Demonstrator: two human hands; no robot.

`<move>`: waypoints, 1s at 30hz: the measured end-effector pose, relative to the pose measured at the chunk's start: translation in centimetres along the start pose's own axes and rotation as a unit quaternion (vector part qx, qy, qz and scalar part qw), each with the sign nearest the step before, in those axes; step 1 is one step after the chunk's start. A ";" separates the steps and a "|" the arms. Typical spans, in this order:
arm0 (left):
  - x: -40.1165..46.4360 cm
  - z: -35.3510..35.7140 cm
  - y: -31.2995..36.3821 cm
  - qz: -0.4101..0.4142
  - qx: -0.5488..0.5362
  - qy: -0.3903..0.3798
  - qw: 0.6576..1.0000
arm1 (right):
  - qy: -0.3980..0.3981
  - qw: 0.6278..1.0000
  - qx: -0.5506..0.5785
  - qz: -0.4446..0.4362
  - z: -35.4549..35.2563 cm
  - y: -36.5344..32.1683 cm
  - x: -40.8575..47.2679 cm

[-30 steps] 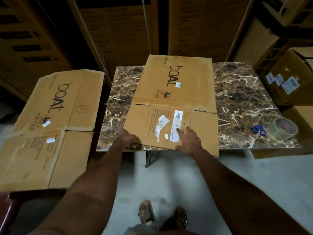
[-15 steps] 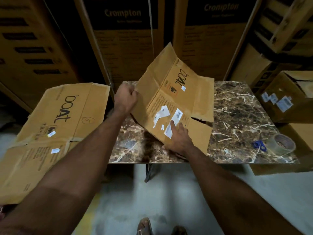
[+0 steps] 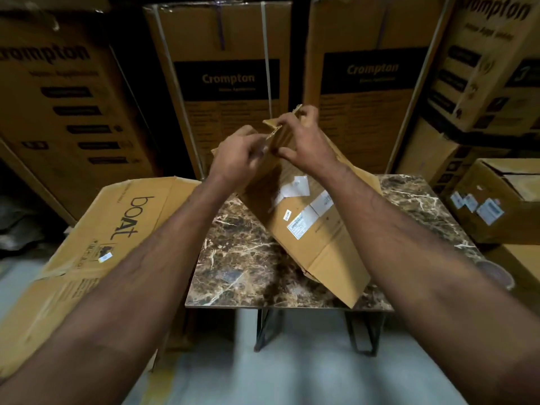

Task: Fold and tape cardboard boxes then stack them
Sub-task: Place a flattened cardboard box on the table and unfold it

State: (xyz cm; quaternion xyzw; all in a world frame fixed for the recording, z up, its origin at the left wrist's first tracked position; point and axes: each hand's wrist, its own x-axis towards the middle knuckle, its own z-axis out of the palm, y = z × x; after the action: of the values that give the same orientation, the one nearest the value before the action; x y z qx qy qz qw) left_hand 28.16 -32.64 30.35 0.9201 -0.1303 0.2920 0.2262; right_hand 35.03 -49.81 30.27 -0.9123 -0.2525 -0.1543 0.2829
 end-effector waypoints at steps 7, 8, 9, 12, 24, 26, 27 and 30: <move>1.0 -1.1 0.8 -0.049 -0.128 -0.070 0.988 | 0.046 0.957 -0.266 -0.107 -3.4 -0.3 0.4; 1.0 -1.5 0.5 -0.080 -0.200 -0.097 0.972 | 0.026 0.959 -0.264 -0.096 -3.6 -0.4 0.1; 0.8 -1.9 -0.1 -0.112 -0.284 -0.132 0.943 | 0.018 0.965 -0.250 -0.077 -3.9 -0.3 -0.2; -0.1 -2.3 -1.9 -0.157 -0.419 -0.225 0.865 | 0.075 0.972 -0.221 -0.031 -4.9 0.9 -1.2; 3.0 3.3 1.0 -0.149 -0.193 -0.199 0.949 | 0.073 0.951 -0.300 0.029 -9.2 3.3 -3.9; 3.5 4.4 2.5 -0.169 -0.250 -0.272 0.914 | 0.072 0.940 -0.324 0.075 -10.1 4.1 -4.7; 3.5 4.8 3.3 -0.192 -0.297 -0.300 0.886 | 0.058 0.933 -0.343 0.095 -10.5 4.4 -5.1; 3.0 6.9 5.2 -0.254 -0.425 -0.297 0.817 | -0.029 0.904 -0.401 0.147 -11.3 4.4 -5.7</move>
State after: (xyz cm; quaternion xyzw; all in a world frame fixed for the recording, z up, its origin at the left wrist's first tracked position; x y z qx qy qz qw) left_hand 31.91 -40.88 28.93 0.7750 -0.0639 -0.1478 0.6111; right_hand 31.15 -61.79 34.82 -0.9795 -0.0407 -0.1729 -0.0953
